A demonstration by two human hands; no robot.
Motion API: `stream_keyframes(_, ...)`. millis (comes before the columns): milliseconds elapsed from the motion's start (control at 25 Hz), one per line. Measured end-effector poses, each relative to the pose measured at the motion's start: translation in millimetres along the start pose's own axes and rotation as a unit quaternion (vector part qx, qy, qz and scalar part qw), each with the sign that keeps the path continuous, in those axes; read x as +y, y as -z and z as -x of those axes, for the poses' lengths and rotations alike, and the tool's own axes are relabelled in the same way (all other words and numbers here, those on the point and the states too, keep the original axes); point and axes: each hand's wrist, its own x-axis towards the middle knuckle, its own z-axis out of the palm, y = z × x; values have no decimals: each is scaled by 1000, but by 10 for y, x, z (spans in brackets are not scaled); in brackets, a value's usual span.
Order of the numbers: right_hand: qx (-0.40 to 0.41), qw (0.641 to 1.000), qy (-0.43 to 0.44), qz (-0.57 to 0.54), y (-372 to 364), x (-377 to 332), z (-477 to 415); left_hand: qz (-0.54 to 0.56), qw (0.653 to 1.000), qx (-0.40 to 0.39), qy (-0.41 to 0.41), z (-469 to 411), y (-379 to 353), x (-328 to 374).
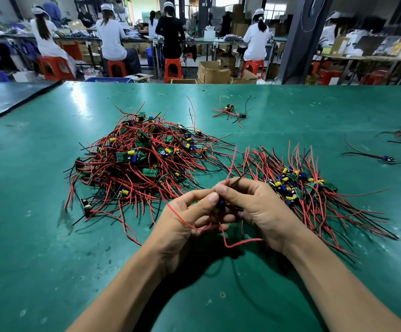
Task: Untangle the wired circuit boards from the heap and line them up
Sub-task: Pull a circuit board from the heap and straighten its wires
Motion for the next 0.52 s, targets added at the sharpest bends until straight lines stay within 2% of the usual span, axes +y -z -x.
stream_keyframes(200, 30, 998, -2, 48, 25, 24, -2, -63, 998, 0, -1, -8, 20, -20)
stream_keyframes(520, -5, 996, -34, 82, 21, 41, 8, -142, 990, 17, -10, -48, 21, -66)
